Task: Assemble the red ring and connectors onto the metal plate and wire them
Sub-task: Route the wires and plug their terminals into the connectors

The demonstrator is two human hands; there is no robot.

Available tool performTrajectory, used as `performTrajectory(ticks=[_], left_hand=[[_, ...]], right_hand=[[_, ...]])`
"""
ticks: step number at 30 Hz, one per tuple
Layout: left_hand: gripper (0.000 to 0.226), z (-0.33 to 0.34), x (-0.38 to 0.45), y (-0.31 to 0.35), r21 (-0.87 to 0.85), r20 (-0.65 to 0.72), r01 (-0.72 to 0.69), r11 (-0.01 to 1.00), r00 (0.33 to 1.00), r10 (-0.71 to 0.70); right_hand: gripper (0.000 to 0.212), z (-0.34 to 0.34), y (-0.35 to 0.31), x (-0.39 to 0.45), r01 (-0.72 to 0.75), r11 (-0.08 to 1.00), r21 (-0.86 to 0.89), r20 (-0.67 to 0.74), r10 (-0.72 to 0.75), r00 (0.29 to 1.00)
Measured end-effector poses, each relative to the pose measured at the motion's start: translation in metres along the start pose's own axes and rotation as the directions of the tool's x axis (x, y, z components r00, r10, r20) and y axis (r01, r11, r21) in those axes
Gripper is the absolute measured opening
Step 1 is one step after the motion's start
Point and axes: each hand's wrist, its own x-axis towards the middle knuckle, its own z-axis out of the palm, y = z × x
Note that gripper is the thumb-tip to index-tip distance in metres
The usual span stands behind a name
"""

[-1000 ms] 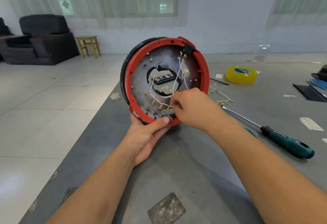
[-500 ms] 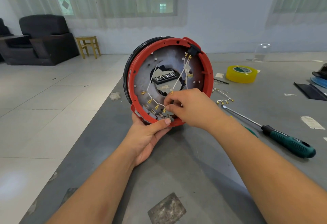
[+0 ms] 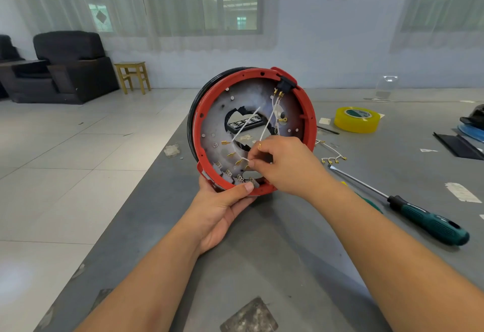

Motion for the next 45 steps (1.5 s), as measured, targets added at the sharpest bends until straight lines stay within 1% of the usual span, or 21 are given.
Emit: performTrajectory(ticks=[3, 7, 12, 19, 30, 38, 45], left_hand=[[0.085, -0.001, 0.001, 0.000, -0.005, -0.028, 0.011, 1.000, 1.000, -0.011], [0.083, -0.003, 0.003, -0.003, -0.016, -0.060, 0.015, 1.000, 0.998, -0.016], [0.084, -0.003, 0.004, -0.003, -0.006, -0.050, 0.007, 1.000, 0.999, -0.007], [0.087, -0.002, 0.004, -0.004, 0.008, -0.051, -0.010, 1.000, 0.999, 0.010], [0.101, -0.005, 0.006, -0.007, -0.004, -0.055, -0.035, 0.999, 0.998, 0.034], [0.094, -0.005, 0.007, -0.008, 0.010, -0.063, -0.050, 0.999, 0.997, 0.050], [0.089, -0.008, 0.007, -0.011, 0.043, -0.065, -0.067, 0.997, 0.995, 0.070]], right_hand=[[0.005, 0.002, 0.001, 0.001, 0.070, 0.996, -0.059, -0.019, -0.071, 0.997], [0.008, 0.005, 0.002, -0.001, 0.115, 0.986, -0.124, -0.002, -0.116, 0.993], [0.015, 0.008, 0.003, -0.003, 0.112, 0.965, -0.237, 0.035, -0.106, 0.994], [0.015, 0.006, 0.005, -0.001, 0.064, 0.975, -0.212, 0.071, -0.050, 0.996], [0.014, 0.008, 0.005, -0.001, 0.056, 0.968, -0.246, 0.075, -0.039, 0.996], [0.012, 0.008, 0.006, -0.001, 0.022, 0.961, -0.275, 0.086, 0.002, 0.996], [0.016, 0.006, 0.003, -0.002, 0.002, 0.955, -0.295, 0.113, 0.033, 0.993]])
